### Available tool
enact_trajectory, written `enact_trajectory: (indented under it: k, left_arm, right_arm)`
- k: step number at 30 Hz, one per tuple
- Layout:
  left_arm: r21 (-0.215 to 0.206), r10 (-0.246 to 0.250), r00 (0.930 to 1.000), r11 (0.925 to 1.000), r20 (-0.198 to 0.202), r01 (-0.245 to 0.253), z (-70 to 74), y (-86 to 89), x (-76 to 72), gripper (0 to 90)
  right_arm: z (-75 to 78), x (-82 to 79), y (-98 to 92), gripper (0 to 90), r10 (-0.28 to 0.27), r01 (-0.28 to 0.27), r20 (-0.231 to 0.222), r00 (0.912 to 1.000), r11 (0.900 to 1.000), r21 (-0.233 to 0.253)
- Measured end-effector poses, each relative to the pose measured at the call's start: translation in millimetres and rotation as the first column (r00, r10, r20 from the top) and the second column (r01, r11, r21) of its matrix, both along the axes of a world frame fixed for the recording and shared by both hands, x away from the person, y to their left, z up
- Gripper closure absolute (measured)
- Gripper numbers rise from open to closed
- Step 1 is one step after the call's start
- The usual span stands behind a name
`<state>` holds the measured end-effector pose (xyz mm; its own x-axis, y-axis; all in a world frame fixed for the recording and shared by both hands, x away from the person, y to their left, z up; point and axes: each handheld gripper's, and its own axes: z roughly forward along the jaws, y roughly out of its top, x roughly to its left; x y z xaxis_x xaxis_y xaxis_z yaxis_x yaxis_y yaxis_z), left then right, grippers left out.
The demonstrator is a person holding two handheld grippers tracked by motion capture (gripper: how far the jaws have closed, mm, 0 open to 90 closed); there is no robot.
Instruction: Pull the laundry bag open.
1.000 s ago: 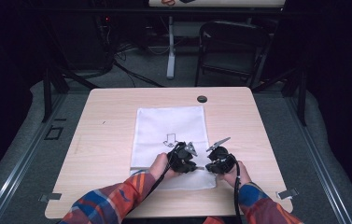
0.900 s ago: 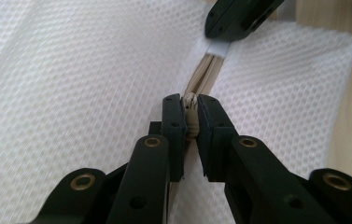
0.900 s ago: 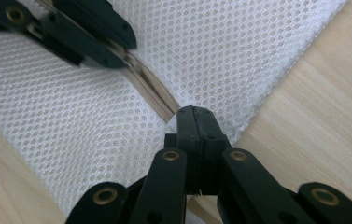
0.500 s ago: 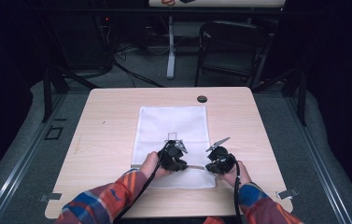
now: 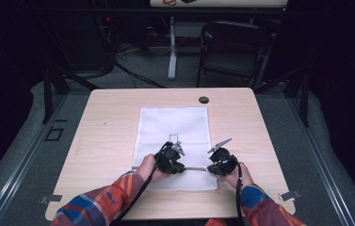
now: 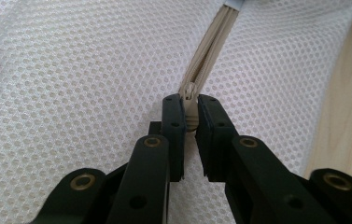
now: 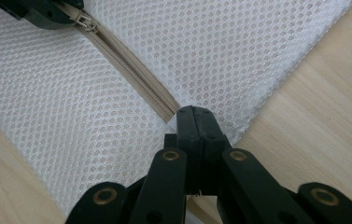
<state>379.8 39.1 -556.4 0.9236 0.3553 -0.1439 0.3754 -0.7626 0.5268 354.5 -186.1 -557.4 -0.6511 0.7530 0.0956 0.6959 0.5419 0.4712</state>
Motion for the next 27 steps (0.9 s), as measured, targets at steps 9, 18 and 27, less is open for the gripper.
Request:
enact_trajectory:
  k: [9, 18, 27]
  left_arm:
    - [0.023, -0.008, 0.9999, 0.9997, 0.014, 0.008, 0.7, 0.3, -1.9, 82.2]
    - [0.027, 0.008, 1.0000, 0.9996, 0.004, -0.008, 0.6, 10.1, -3.3, 82.1]
    - [0.036, 0.011, 0.9998, 0.9993, -0.015, -0.010, 1.0, 20.4, -4.0, 82.0]
  right_arm:
    - [-2.5, -1.2, 0.9, 90.0, -0.023, 0.022, 0.016, 0.9996, 0.999, 0.029]
    - [0.8, 0.9, -1.1, 90.0, 0.015, -0.015, -0.010, 0.9998, 1.000, -0.003]
    - [0.8, 0.7, -1.1, 90.0, 0.013, -0.013, -0.007, 0.9999, 1.000, -0.005]
